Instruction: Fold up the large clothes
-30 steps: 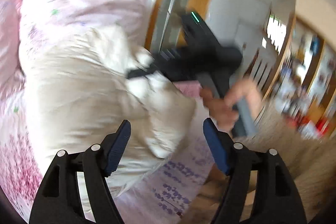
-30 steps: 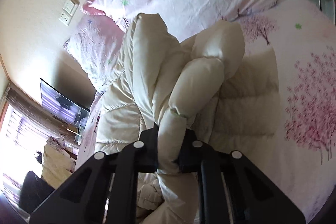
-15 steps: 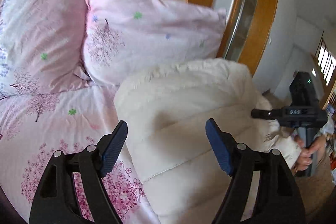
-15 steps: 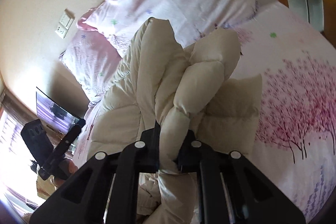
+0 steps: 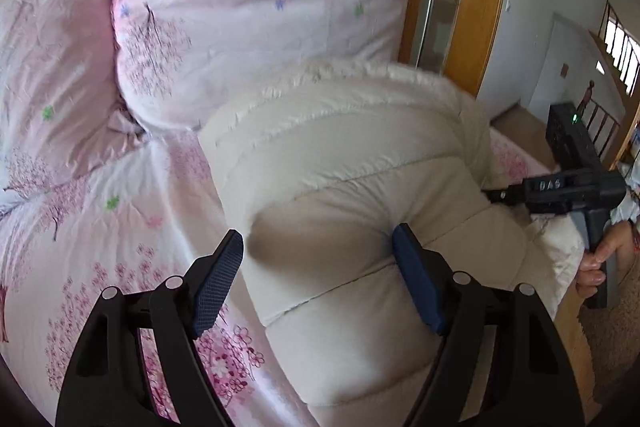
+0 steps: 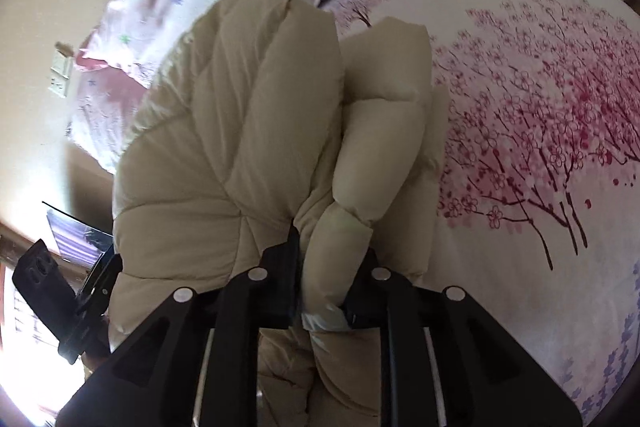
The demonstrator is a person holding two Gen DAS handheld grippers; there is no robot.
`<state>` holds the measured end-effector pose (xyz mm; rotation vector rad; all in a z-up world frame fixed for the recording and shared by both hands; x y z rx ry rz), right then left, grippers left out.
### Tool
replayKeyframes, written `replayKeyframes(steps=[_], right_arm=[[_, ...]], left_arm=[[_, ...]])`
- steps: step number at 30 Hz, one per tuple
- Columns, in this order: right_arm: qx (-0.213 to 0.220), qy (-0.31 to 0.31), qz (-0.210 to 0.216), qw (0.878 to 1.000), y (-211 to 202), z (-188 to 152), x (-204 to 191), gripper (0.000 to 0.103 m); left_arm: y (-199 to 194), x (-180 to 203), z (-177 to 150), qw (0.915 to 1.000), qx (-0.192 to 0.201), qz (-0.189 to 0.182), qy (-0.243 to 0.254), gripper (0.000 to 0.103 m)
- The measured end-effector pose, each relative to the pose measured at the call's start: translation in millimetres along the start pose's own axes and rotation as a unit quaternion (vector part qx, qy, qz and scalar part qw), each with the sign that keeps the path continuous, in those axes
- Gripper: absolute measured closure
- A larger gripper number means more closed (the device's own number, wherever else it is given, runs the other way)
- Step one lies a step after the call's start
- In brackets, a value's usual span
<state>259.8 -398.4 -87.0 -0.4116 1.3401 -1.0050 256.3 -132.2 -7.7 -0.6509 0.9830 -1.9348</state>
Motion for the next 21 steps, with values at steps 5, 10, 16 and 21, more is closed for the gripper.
replayKeyframes(steps=[5,10,16,21], right_arm=[[-0.013,0.016,0.013,1.0,10,-3,6,0.083],[0.007,0.009,-0.023,1.0,-5,-16,6,0.069],[0.128,-0.047,-0.106,0.985,-74,-54,-21,0.06],[0.101,-0.155,-0.116,0.976,-54,-105,-67,0.077]], left_arm=[[14,-2,-5,0.9996,-0.027,-0.005,-0.007,0.024],[15,3,-9,0.9993,-0.027,0.024,0.013,0.024],[12,3,-10,0.9993,-0.023,0.026,0.013,0.025],[8,4,-11,0.9994,-0.013,0.029,0.011,0.025]])
Point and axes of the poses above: each gripper's, at about its wrist camera, not at the fingertips, and y roughly the way its jaws point, x to its right, z to its top, the point moved 6 cm from there along y, roughly the way its jaws point, and after that the axes turned 15 degrees about -x, right-handed, at the moved point
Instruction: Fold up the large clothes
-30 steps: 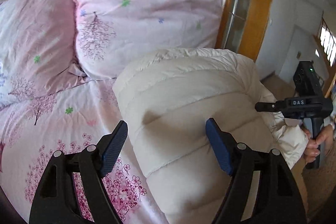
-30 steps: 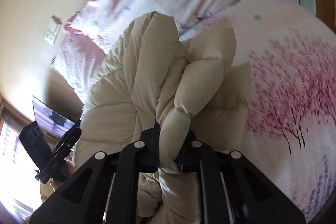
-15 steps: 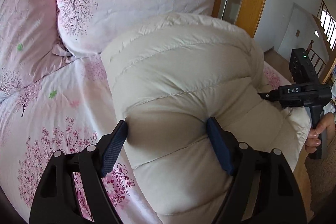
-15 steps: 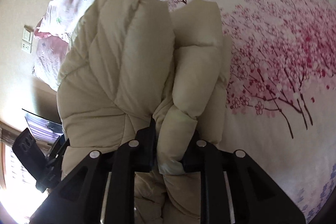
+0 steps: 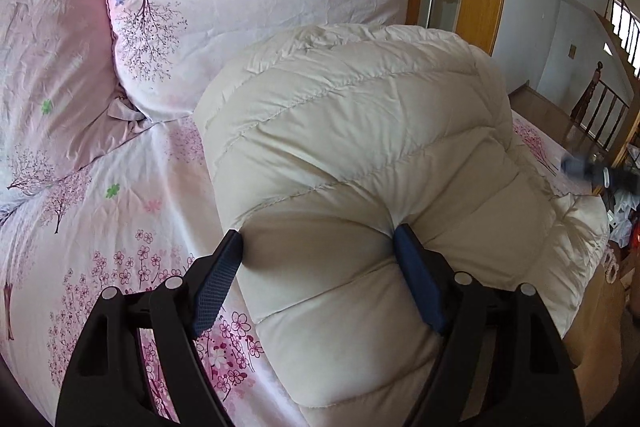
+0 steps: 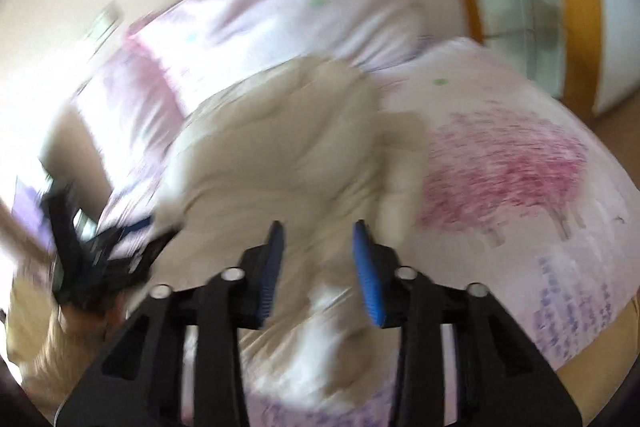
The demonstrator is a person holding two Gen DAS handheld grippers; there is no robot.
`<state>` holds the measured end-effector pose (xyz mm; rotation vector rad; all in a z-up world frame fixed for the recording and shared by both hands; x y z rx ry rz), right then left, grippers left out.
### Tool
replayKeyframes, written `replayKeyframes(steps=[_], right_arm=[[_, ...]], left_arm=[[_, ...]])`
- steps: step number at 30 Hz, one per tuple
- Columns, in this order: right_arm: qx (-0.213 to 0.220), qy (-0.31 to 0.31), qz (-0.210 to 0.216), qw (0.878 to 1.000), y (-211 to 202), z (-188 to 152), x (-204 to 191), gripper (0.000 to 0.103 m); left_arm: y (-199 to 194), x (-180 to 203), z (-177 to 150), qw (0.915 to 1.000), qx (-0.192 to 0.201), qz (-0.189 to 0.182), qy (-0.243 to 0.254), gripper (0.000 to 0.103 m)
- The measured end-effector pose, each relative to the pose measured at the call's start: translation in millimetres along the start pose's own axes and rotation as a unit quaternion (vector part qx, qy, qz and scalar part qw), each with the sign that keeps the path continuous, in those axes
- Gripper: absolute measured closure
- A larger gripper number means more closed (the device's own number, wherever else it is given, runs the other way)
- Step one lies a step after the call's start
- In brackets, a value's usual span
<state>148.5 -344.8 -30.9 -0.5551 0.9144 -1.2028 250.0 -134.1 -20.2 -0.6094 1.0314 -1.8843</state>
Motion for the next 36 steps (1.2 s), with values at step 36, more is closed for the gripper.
replayKeyframes(steps=[36], right_arm=[[-0.006,0.004,-0.017,1.0,5,94,5,0.055]], left_arm=[[-20,-24,33,0.9994,0.031,0.015,-0.005,0.02]])
Point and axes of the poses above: each gripper's, at about its wrist camera, not at the fingertips, and y roughly the way its jaws point, x to its right, z to its top, the point moved 6 cm from there along y, roughly the way its jaws point, and after that the axes turned 15 degrees about -x, right-handed, at the moved point
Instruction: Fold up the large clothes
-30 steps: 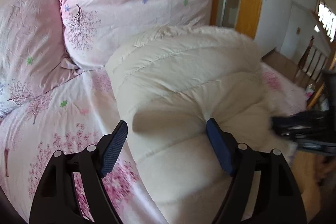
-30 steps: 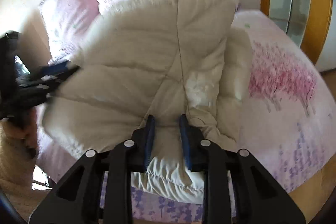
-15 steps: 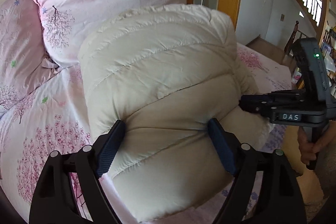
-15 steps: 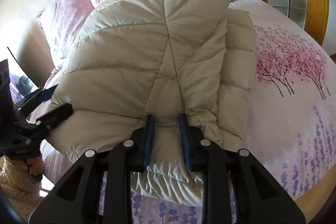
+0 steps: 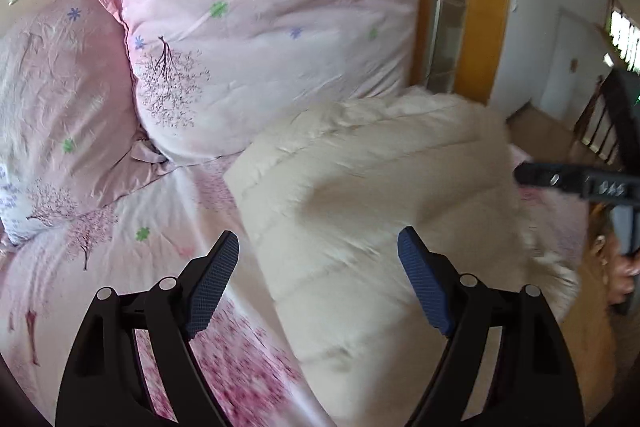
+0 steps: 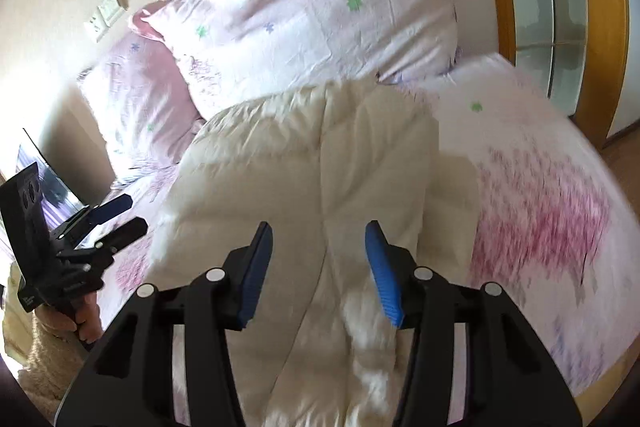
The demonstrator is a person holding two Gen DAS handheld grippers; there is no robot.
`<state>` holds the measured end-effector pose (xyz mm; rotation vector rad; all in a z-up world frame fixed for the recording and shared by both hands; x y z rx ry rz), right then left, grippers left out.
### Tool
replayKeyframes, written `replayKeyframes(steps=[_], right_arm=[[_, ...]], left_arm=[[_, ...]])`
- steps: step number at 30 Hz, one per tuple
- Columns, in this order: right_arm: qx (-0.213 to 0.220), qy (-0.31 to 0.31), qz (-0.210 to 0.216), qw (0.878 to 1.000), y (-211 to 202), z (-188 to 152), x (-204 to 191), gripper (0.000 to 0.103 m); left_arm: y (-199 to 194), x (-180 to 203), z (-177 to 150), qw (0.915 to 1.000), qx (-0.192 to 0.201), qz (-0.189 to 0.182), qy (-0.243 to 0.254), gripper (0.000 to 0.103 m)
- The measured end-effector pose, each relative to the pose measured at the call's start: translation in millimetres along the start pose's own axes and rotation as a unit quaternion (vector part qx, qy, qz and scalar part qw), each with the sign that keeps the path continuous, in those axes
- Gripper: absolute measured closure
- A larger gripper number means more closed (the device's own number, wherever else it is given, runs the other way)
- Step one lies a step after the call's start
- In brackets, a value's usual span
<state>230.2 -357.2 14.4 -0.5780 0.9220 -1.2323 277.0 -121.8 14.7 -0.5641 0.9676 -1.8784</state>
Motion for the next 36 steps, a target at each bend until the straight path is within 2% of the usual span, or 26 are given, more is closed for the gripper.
replayKeyframes(steps=[2,6,8,12,17,20,23,26,30,33,36], right_arm=[[-0.021,0.001,-0.002,1.0,13,11,3,0.055],[-0.091,0.029,-0.021,0.995,52,13,18,0.056],[-0.12,0.048,-0.008,0.992,68,11,30,0.056],[-0.151,0.065,0.007,0.986,86,10,41,0.055],[-0.171,0.064,-0.007,0.983,99,12,45,0.055],[-0.166,0.067,-0.008,0.984,100,13,46,0.055],[-0.112,0.049,-0.016,0.992,72,3,37,0.055],[-0.057,0.018,0.024,0.998,37,-21,23,0.055],[-0.019,-0.008,0.046,0.999,13,-55,18,0.054],[-0.022,-0.012,0.032,0.999,16,-79,19,0.054],[-0.05,0.001,0.004,0.999,39,-98,31,0.055]], left_arm=[[13,-2,4,0.9999,-0.013,0.006,-0.001,0.02],[31,-4,3,0.9991,-0.033,-0.021,-0.016,0.02],[35,-3,2,0.9987,-0.038,-0.029,-0.018,0.02],[46,1,1,0.9981,-0.05,-0.033,-0.012,0.02],[60,2,-1,0.997,-0.066,-0.039,-0.014,0.019],[65,3,-3,0.9968,-0.069,-0.036,-0.017,0.018],[46,2,-10,0.9968,-0.054,-0.054,-0.026,0.019],[19,6,-21,0.9968,-0.026,-0.073,-0.019,0.019],[-13,24,-36,0.9935,0.003,-0.113,0.006,0.019],[-15,40,-47,0.9915,-0.004,-0.126,0.03,0.019],[2,51,-54,0.9917,-0.024,-0.117,0.048,0.019]])
Point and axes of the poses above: each gripper's, at about its wrist camera, not at the fingertips, and y roughly the way its jaws point, x to its right, z to its top, the point moved 6 cm from there along y, roughly the way its jaws point, and after that the axes turned 15 degrees about -x, right-handed, at the moved point
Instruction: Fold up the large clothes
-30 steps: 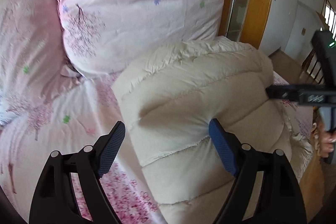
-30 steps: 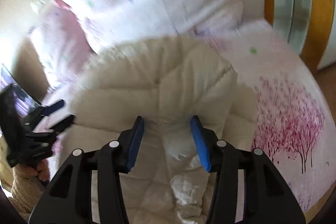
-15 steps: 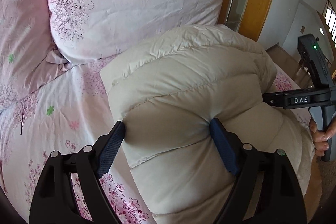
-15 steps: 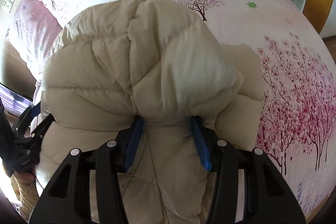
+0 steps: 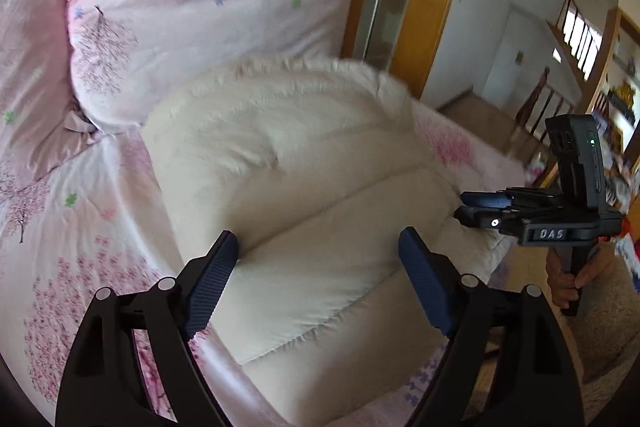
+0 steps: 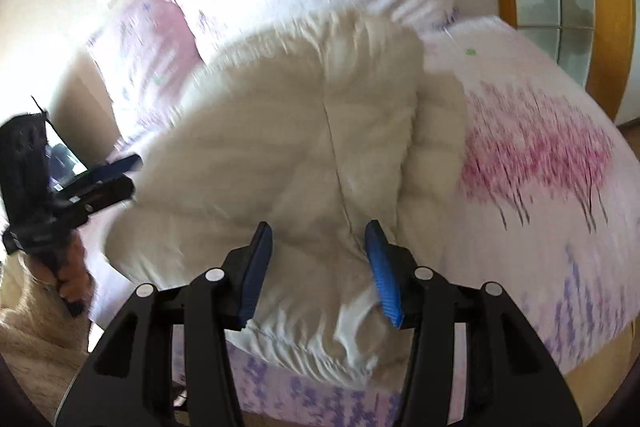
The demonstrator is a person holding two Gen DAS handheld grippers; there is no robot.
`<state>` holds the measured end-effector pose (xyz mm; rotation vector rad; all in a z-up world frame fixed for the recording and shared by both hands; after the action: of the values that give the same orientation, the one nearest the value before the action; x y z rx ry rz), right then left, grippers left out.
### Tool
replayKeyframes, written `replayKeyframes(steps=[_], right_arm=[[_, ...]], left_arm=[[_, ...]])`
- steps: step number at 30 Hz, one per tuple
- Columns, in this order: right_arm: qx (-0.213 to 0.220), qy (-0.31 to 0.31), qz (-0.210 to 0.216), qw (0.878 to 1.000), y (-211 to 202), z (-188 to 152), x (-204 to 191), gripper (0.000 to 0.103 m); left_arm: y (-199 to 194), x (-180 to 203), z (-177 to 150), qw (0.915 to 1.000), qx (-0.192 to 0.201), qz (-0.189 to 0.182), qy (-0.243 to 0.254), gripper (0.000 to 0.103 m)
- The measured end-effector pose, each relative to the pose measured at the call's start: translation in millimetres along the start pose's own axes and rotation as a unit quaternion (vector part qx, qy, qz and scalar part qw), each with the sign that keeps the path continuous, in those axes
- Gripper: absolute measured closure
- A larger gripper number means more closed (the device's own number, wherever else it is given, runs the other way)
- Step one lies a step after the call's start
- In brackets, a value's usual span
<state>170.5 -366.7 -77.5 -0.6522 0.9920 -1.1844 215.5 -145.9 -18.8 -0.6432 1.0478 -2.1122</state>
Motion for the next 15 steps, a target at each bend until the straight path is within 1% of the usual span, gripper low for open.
replayKeyframes(steps=[2,4,6,11,14,15], right_arm=[[-0.007,0.017,0.008,1.0,6,-7,1,0.055],[-0.011,0.03,0.017,0.999,13,-4,5,0.055],[-0.017,0.029,0.013,0.999,15,-1,6,0.055],[-0.019,0.032,0.012,0.999,18,-1,8,0.055],[-0.027,0.029,0.0,0.999,17,0,6,0.053],[-0.03,0.028,-0.007,0.999,12,0,3,0.051]], left_arm=[[15,4,-1,0.9997,-0.009,0.019,0.01,0.017],[21,10,-1,0.9987,-0.007,0.044,0.024,0.013],[23,11,-2,0.9983,-0.007,0.053,0.024,0.013],[20,8,-2,0.999,-0.008,0.041,0.015,0.013],[4,1,-1,0.9999,-0.002,0.013,-0.005,0.013],[-3,-5,0,0.9998,0.006,-0.001,-0.018,0.012]])
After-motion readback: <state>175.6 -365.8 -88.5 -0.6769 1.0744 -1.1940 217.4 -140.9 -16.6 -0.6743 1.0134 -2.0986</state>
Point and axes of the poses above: each gripper's, at about its wrist camera, not at the fingertips, and y roughly the way its jaws point, x to its right, z to its top, the point moved 6 cm from there along y, roughly the way its jaws point, and after that the axes turned 15 degrees about -x, right-handed, at the moved point
